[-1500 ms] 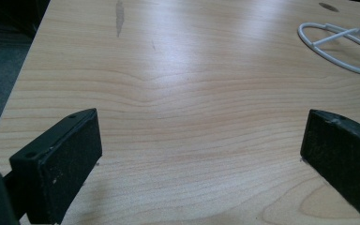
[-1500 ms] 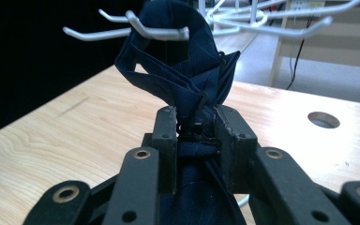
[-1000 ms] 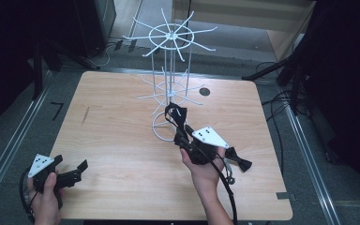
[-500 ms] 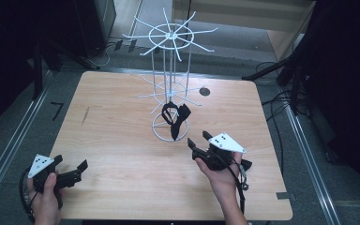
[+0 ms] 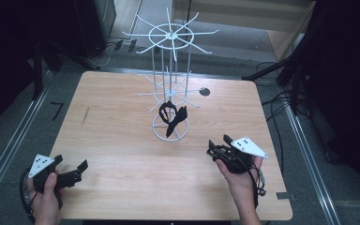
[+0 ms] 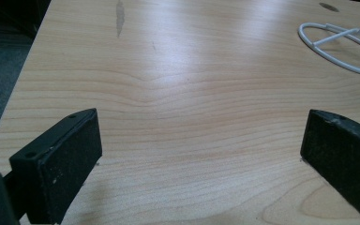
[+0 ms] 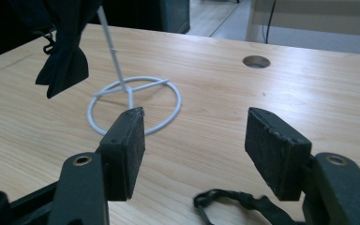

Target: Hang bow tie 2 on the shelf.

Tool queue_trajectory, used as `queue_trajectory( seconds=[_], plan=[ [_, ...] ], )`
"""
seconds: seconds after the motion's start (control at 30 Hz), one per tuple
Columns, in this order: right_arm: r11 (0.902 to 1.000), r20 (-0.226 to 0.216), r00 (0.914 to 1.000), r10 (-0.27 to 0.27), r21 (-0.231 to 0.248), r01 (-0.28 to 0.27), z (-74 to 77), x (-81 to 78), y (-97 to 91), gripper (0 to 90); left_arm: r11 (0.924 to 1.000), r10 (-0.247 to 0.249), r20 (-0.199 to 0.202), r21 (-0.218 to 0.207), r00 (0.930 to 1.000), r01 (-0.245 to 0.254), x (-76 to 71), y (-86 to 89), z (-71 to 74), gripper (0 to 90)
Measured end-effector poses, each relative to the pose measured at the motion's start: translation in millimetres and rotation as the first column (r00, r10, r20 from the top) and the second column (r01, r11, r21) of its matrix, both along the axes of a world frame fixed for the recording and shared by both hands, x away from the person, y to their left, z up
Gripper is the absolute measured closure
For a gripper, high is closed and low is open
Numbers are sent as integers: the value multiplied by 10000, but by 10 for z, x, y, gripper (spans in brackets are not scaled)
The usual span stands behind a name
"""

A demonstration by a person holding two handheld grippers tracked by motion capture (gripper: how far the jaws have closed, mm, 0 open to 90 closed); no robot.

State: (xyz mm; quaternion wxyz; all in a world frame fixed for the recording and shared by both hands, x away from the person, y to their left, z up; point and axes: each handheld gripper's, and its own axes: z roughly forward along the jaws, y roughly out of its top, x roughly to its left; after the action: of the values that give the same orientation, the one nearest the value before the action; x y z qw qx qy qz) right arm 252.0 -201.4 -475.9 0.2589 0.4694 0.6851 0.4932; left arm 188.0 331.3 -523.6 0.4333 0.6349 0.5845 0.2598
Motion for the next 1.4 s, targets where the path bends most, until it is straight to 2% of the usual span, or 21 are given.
queue_trajectory(
  seconds=[0.33, 0.47, 0.7, 0.8, 0.93, 1.07, 1.23, 1.33, 1.4],
  plan=[
    [9962, -416, 9953, -873, -81, 870, -162, -16, -347, 396, 10000, -18, -31, 7, 10000, 18, 4, 2, -1, 0],
    [9884, -698, 9860, -1511, -283, 1495, -252, 1, -487, 421, 10000, 1, -3, 7, 10000, -1, 0, 0, 0, 0],
    [9789, -1291, 9704, -2039, -392, 2004, -399, 45, -649, 462, 10000, 2, -2, -38, 10000, -2, 3, 2, -1, 0],
    [9737, -1726, 9583, -2276, -504, 2222, -479, 63, -705, 478, 10000, 25, 4, -38, 10000, -25, 0, 4, -1, 0],
    [9738, -2329, 9456, -2270, -411, 2236, -586, 63, -761, 485, 10000, 26, 4, -36, 10000, -26, 0, 4, -1, 0],
    [9772, -2699, 9392, -2122, -497, 2065, -662, 72, -777, 488, 10000, 17, -2, -43, 10000, -17, 1, 2, -1, 0],
    [9762, -2968, 9300, -2167, -699, 2052, -727, 69, -745, 499, 10000, 22, 4, -24, 10000, -22, 0, 2, 0, 0],
    [9749, -2961, 9290, -2221, -791, 2079, -726, 39, -709, 519, 10000, 11, 0, -10, 10000, -11, 0, 2, 0, 0],
    [9726, -2853, 9305, -2297, -1025, 2087, -729, 16, -679, 534, 10000, 41, 1, -42, 10000, -41, 0, 4, -1, 0]
  ],
)
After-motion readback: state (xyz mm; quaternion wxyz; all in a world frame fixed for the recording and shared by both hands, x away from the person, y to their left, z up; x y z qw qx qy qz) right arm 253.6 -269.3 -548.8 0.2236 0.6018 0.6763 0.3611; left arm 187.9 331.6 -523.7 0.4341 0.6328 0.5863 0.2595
